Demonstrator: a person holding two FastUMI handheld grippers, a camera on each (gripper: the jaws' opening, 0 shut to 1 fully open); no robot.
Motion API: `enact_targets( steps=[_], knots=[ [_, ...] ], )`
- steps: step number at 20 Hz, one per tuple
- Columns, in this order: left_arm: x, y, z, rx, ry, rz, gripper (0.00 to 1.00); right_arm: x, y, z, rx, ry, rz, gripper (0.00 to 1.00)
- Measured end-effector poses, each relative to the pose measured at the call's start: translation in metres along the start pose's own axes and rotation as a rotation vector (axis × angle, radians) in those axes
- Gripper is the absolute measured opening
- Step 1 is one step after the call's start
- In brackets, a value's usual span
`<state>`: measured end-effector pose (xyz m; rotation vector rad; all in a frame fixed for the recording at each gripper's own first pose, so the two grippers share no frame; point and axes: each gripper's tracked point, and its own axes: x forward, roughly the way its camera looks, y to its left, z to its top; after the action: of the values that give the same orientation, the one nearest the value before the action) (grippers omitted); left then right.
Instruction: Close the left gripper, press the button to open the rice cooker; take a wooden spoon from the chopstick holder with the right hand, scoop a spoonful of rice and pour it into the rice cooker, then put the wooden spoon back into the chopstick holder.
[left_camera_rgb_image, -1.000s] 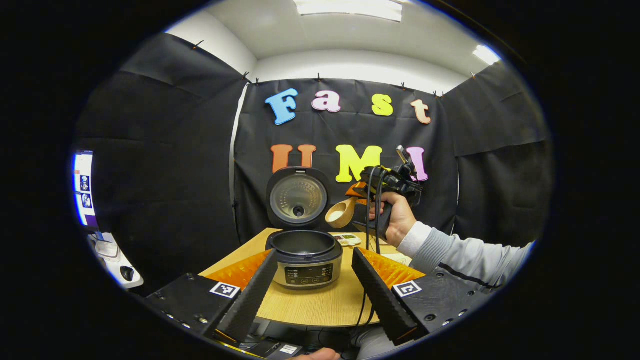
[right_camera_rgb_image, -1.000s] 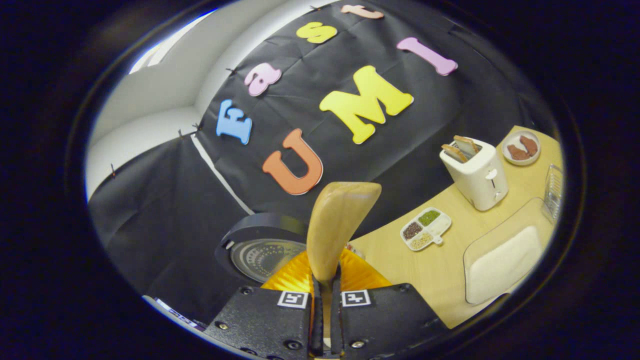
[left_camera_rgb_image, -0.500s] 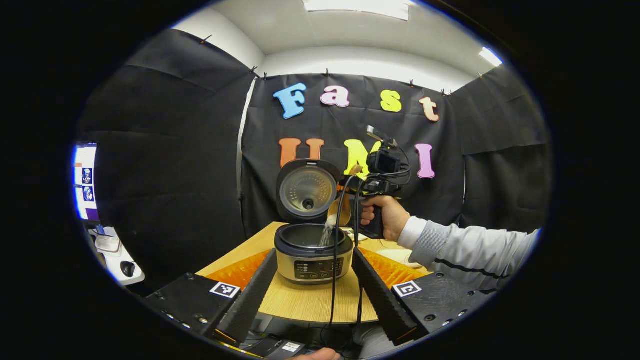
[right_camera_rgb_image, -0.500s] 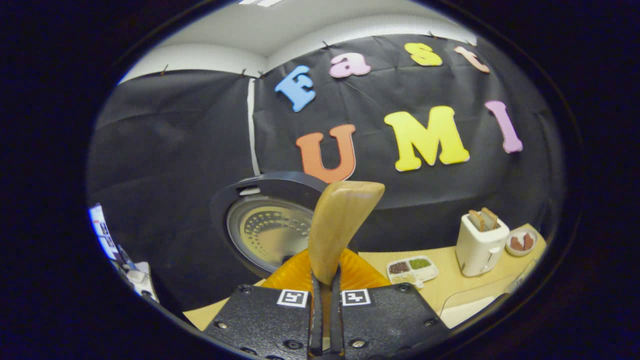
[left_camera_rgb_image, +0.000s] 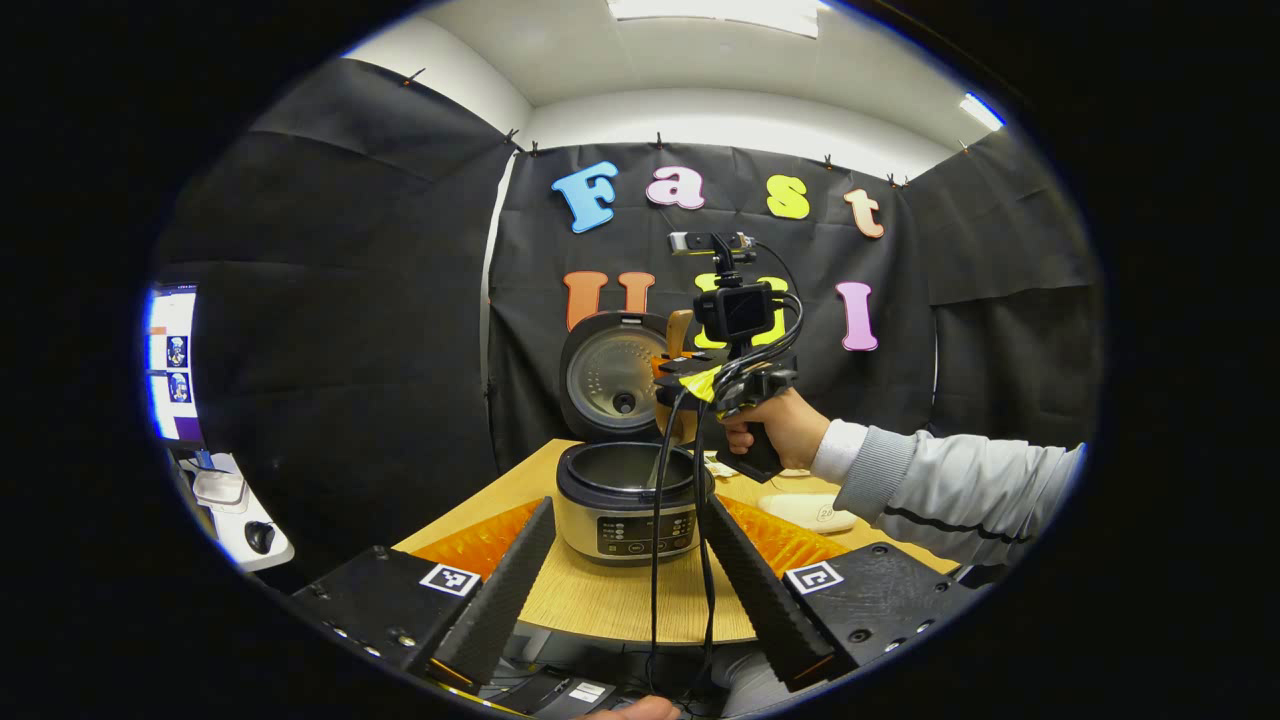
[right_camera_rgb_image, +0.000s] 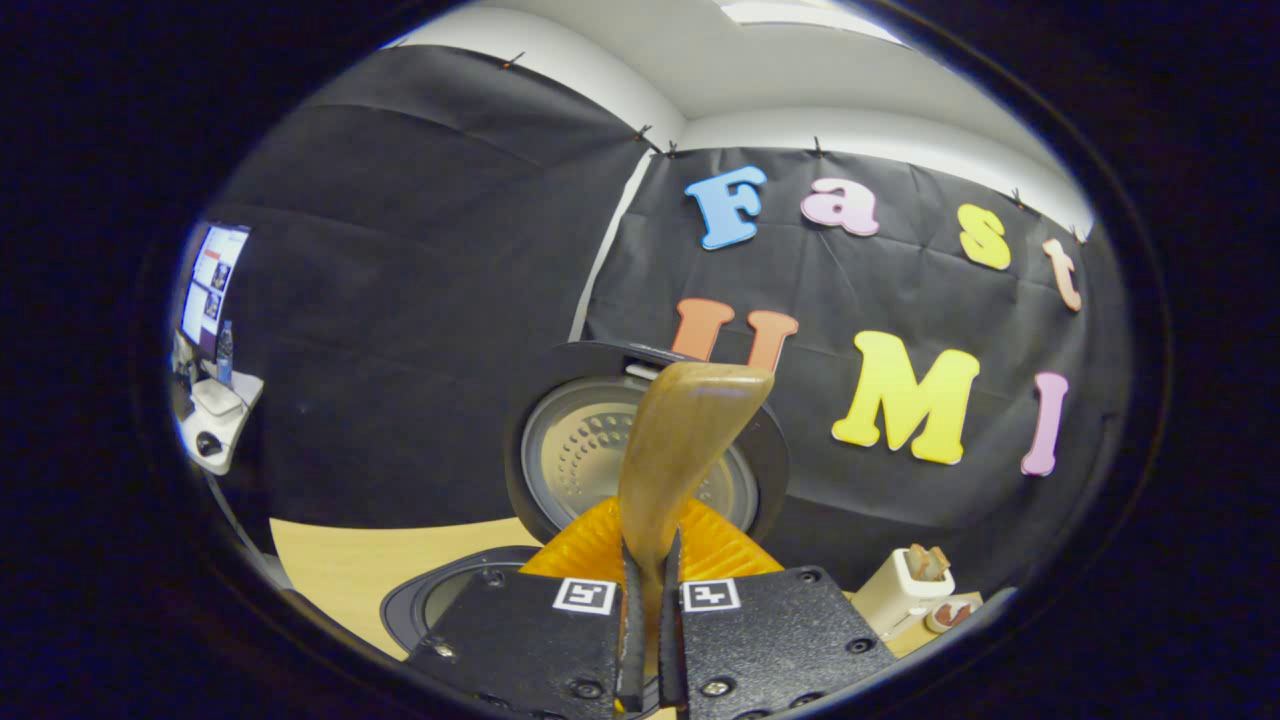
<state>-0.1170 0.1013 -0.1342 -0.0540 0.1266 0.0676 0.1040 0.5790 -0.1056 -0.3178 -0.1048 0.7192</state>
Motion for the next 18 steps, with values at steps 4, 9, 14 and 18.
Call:
enact_targets(
  steps=[4, 9, 14, 18],
  knots=[
    [-0.002, 0.001, 0.001, 0.004, 0.011, 0.016, 0.95, -0.005, -0.003, 0.0, -0.001, 0.0, -0.014, 0.11],
    [0.003, -0.009, 0.004, 0.014, 0.01, 0.014, 0.95, -0.031, -0.041, 0.001, 0.074, 0.01, -0.049, 0.11],
    [0.011, -0.035, 0.011, 0.02, -0.008, -0.018, 0.96, -0.069, -0.108, -0.013, 0.127, 0.04, -0.111, 0.11],
    [0.019, -0.06, 0.016, 0.042, -0.02, -0.038, 0.96, -0.104, -0.169, -0.021, 0.155, 0.041, -0.172, 0.12]
  ],
)
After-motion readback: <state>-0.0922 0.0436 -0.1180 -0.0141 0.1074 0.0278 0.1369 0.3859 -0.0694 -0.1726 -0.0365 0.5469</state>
